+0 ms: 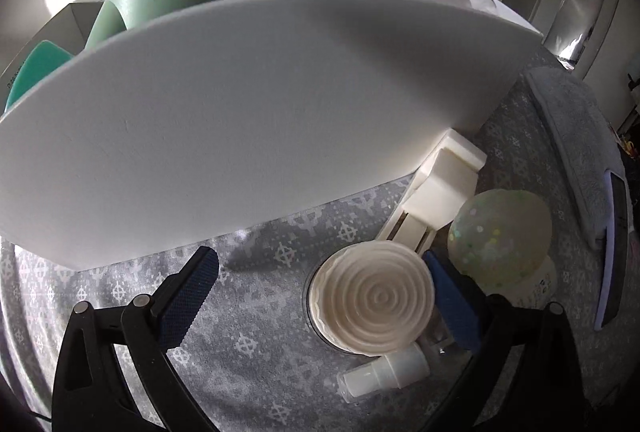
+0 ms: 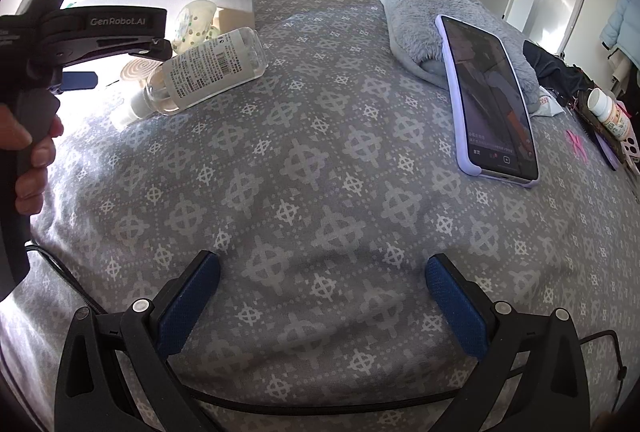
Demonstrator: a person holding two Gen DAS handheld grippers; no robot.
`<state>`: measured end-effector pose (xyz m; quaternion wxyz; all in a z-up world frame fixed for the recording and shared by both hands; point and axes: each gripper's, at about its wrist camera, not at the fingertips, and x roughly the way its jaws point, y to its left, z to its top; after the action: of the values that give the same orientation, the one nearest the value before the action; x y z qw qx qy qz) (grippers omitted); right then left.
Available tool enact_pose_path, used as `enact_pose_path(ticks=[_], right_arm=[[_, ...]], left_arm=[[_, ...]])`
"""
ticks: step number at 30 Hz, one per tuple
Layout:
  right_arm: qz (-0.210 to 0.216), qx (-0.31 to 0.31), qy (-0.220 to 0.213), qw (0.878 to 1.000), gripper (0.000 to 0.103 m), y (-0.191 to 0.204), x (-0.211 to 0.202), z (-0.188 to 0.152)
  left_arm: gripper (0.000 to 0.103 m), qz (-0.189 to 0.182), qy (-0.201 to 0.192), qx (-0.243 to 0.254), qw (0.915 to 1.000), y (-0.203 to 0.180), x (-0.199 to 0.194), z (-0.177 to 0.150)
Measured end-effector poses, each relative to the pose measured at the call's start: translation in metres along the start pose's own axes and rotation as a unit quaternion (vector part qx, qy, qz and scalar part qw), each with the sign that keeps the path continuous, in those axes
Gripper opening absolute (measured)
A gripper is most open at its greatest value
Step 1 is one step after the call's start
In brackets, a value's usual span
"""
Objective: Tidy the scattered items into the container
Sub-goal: 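Grasp the white ribbed-lid jar with the left tool, then carry the jar over the white box and open the left tool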
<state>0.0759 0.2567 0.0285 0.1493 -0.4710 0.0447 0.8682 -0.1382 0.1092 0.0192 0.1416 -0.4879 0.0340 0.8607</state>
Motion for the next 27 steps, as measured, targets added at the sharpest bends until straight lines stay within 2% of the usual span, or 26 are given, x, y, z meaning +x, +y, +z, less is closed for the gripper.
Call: enact_pose_path(ticks=[1, 2, 4, 5, 9, 19, 24, 27], right_arm=[[0.0, 0.0, 0.0, 1.0, 0.103, 0.0, 0.0, 0.0], [0.0, 0.0, 0.0, 1.0, 0.103, 0.0, 0.0, 0.0], [0.0, 0.0, 0.0, 1.0, 0.103, 0.001, 0.0, 0.0], [0.001, 0.0, 0.0, 1.0, 0.103, 0.0, 0.0, 0.0], [0.001, 0.001, 0.0, 1.0, 0.103, 0.001, 0.0, 0.0], [0.002, 0.001, 0.0, 1.0, 0.103, 0.001, 0.0, -0.001], [0.002, 0.001, 0.0, 1.0, 0.103, 0.002, -0.001, -0.001], [0.002, 0.001, 0.0, 1.0, 0.103, 0.002, 0.0, -0.001]], left_arm=[[0.101, -0.01, -0.003, -0.009, 0.9999, 0.002, 0.001, -0.002], [0.097, -0.013, -0.013, -0.014, 0.9997, 0.004, -0.002, -0.005], [0.063, -0.013, -0.025, -0.001, 0.9996, 0.002, -0.01, -0.012], [0.058, -0.003, -0.026, 0.009, 0.9996, 0.0, -0.013, -0.017], [0.058, -0.016, -0.036, -0.004, 0.9992, 0.011, -0.034, -0.041], [0.058, -0.041, -0.046, -0.089, 0.9942, 0.063, -0.099, -0.111], [0.058, -0.035, -0.054, -0.112, 0.9916, 0.081, -0.122, -0.128], [0.058, -0.033, -0.074, -0.118, 0.9897, 0.075, -0.131, -0.122]])
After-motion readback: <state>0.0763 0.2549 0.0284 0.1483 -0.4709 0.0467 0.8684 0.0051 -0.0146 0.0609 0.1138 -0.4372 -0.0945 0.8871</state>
